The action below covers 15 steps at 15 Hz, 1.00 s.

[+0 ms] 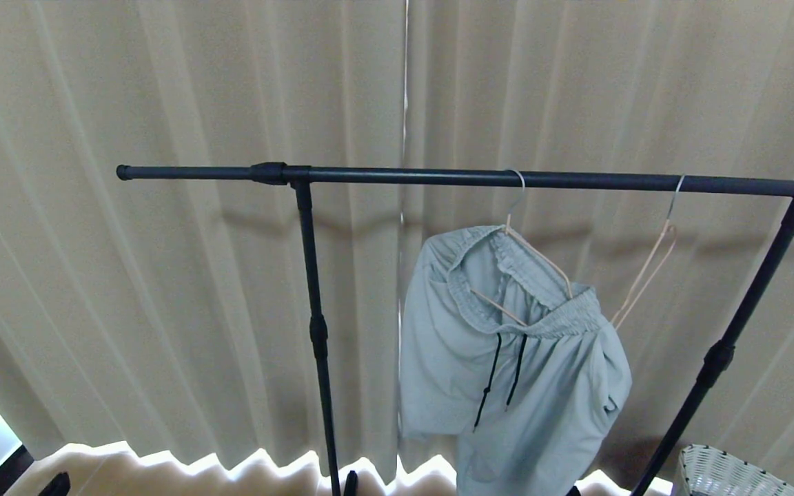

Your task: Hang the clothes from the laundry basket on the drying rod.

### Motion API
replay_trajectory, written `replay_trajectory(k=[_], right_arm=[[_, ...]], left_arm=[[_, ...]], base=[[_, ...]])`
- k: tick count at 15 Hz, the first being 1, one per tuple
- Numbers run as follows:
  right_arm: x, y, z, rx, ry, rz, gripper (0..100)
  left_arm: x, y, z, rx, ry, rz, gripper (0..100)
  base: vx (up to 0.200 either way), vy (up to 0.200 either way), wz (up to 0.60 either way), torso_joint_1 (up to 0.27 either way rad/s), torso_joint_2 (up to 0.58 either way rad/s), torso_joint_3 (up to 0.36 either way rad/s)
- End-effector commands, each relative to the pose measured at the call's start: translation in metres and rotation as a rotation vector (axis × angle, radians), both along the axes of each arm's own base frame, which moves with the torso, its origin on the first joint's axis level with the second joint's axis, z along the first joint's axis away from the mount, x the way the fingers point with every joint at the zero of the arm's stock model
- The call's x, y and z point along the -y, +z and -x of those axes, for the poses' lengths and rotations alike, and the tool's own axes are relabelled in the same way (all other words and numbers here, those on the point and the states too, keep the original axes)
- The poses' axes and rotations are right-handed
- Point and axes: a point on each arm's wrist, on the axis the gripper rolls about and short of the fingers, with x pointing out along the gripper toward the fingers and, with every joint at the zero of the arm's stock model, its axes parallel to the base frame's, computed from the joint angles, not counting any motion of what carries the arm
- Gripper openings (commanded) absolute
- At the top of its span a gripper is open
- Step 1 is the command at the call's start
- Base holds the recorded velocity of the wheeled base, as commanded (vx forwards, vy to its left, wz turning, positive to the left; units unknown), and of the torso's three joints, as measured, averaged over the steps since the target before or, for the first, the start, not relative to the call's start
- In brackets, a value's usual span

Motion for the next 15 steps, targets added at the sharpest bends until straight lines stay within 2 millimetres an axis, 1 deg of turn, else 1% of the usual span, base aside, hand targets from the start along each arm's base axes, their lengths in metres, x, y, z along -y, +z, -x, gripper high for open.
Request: replay_trajectory(k=[1,2,4,6,8,9,11,15], right_arm=[[0.004,-0.015,0.025,0.024,-0.114,-0.005,100],[0.004,-0.024,0.039,0.045,-0.127,-0.008,100],[0.004,-0.029,0.051,0.122,-0.108,-0.016,100],[0.003,-0.031,0.061,0.255,0.068,-0.059,100],[0.001,-0.032,0.063,0.272,0.101,-0.075,100],[-0.001,-0.033,0.064,0.288,0.147,-0.085,100],[-0.004,-0.034,0.066,0.328,0.262,-0.137,100],[-0.005,-0.036,0.065,0.344,0.294,-0.247,100]], left_arm=[[0.002,-0.016,0.043,0.080,0.107,0.049,100],[0.003,-0.024,0.056,0.063,0.117,0.054,100],[0.003,-0.021,0.053,0.100,0.114,0.104,100],[0.005,-0.034,0.048,0.094,0.015,0.094,100],[0.007,-0.034,0.047,0.109,-0.086,0.082,100],[0.008,-0.034,0.047,0.107,-0.141,0.088,100],[0.008,-0.033,0.047,0.108,-0.153,0.072,100],[0.008,-0.033,0.047,0.107,-0.158,0.066,100]], base=[[0.000,0.000,0.00,0.000,0.00,0.000],[0.000,0.000,0.00,0.000,0.00,0.000],[0.000,0.000,0.00,0.000,0.00,0.000],[0.000,0.000,0.00,0.000,0.00,0.000],[0.000,0.000,0.00,0.000,0.00,0.000],[0.000,0.000,0.00,0.000,0.00,0.000],[0.000,0.000,0.00,0.000,0.00,0.000],[0.000,0.000,0.00,0.000,0.00,0.000]])
